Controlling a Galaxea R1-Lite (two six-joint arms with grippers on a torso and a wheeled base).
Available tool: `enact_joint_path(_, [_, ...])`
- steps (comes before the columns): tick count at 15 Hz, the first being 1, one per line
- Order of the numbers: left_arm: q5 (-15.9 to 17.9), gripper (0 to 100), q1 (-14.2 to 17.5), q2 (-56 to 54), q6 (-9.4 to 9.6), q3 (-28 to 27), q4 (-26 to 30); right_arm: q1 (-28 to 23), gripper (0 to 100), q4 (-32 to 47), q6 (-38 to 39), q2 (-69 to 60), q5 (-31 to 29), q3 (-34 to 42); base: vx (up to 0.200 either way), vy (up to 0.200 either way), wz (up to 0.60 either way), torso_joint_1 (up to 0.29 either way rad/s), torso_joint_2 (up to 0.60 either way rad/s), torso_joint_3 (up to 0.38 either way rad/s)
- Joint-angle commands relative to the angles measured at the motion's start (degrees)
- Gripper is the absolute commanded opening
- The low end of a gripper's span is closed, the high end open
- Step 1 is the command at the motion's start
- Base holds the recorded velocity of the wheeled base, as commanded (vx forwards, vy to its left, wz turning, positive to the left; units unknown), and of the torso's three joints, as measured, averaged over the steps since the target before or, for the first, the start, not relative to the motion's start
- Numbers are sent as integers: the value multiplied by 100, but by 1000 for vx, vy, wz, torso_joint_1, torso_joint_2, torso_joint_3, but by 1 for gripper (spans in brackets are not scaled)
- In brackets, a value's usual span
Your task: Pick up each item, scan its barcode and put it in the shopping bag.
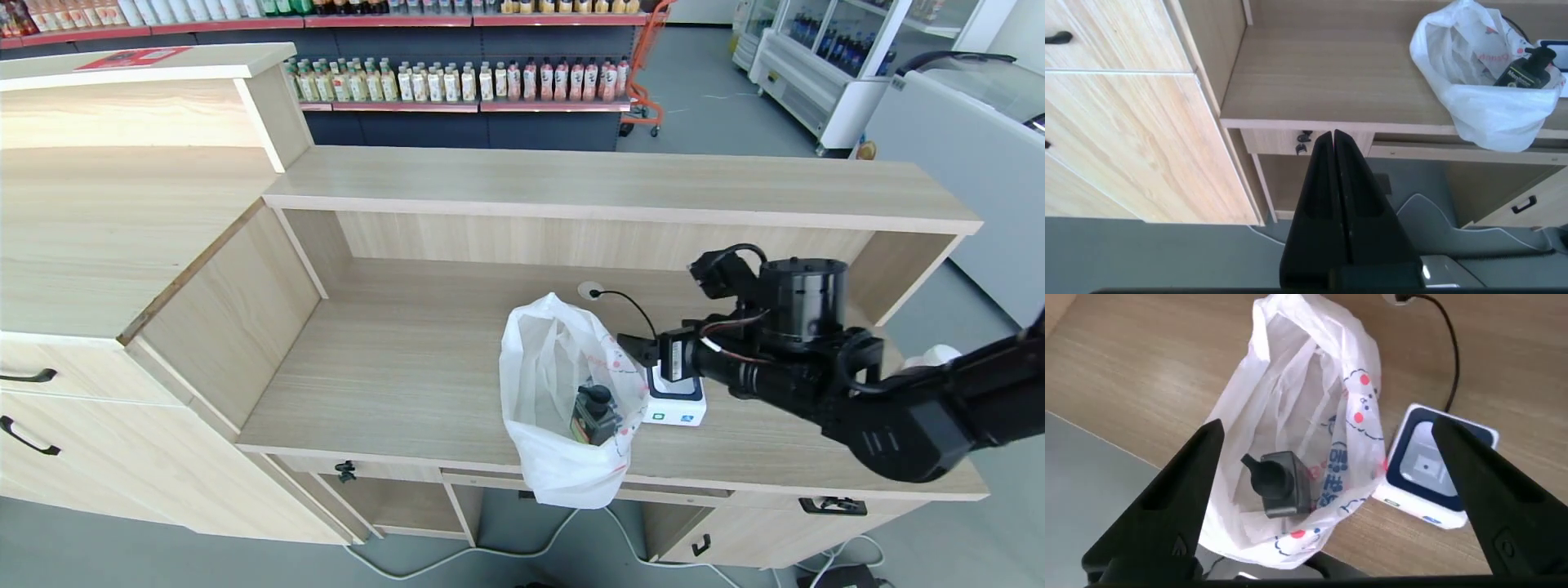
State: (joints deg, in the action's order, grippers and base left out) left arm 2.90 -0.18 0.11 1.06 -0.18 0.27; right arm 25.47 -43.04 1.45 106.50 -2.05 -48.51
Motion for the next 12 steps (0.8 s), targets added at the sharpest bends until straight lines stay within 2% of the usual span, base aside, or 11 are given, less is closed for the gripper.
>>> enact_joint_path(1, [0, 0, 1, -2, -1, 1, 0, -666, 100, 1017, 4, -2283, -41, 720, 0, 0, 0, 0, 0, 0])
enact_joint_path(2, [0, 0, 1, -2, -1, 1, 0, -754, 100, 1263, 22, -2529, -24, 755, 0, 0, 0, 0, 0, 0])
enact_joint_path(3, [0, 0, 1, -2, -1, 1, 0, -1114, 100, 1826, 31, -3135, -24, 913, 0, 0, 0, 0, 0, 0])
enact_joint_path(6, [0, 0, 1, -2, -1, 1, 0, -1527, 100, 1879, 4, -3935, -120, 1660, 0, 0, 0, 0, 0, 0])
enact_joint_path(8, [0, 0, 1, -2, -1, 1, 0, -1597, 100, 1896, 4, -4735, -402, 2504, 0, 0, 0, 0, 0, 0])
enact_joint_path(12, [0, 0, 1, 7, -1, 1, 0, -1773, 100, 2098, 4, -5227, -419, 2741, 0, 0, 0, 0, 0, 0])
